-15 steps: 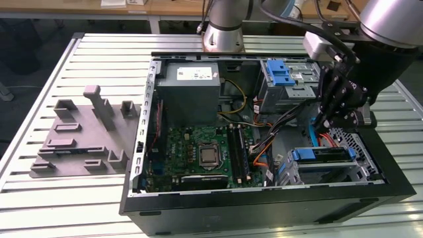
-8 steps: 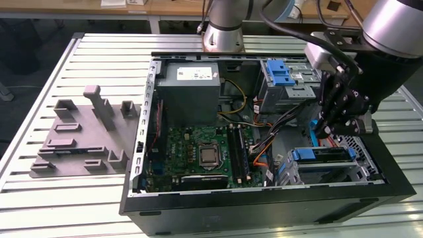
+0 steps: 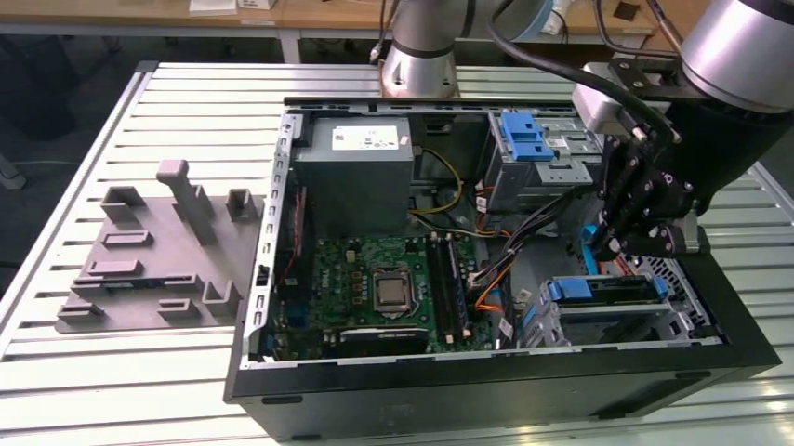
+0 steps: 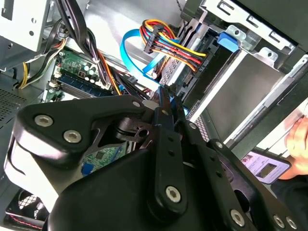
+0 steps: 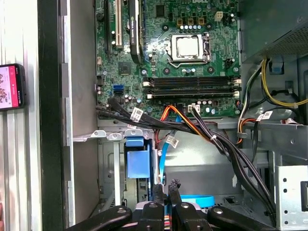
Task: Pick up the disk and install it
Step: 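Insert the second disk wire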
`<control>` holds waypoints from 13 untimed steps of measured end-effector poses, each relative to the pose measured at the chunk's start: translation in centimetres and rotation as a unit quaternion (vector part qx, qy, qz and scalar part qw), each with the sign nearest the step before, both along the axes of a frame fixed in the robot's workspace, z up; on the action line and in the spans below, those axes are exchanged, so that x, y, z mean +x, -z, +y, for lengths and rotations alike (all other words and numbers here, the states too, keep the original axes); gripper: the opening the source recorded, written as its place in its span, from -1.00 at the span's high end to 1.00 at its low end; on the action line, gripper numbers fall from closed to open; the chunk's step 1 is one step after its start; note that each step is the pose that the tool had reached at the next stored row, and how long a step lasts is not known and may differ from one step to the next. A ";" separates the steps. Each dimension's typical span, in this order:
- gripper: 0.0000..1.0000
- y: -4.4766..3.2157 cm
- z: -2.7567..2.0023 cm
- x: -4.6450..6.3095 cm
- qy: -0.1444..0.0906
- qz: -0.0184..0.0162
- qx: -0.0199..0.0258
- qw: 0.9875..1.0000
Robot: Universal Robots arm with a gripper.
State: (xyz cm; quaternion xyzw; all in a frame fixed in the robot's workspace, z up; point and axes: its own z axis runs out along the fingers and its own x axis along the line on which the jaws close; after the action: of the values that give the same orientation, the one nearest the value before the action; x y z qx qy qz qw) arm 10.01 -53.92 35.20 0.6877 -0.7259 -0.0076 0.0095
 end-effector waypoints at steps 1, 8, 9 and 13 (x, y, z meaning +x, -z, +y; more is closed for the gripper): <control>0.68 0.00 0.00 0.0 0.000 0.000 0.000 1.000; 0.68 0.19 -0.53 0.0 0.000 0.000 0.008 1.000; 0.68 0.26 -0.67 0.0 0.000 0.000 0.008 1.000; 0.68 0.57 -1.09 0.0 0.000 0.000 0.008 1.000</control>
State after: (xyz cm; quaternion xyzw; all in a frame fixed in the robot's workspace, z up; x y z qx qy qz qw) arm 10.02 -55.00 34.63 0.6877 -0.7258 -0.0135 0.0039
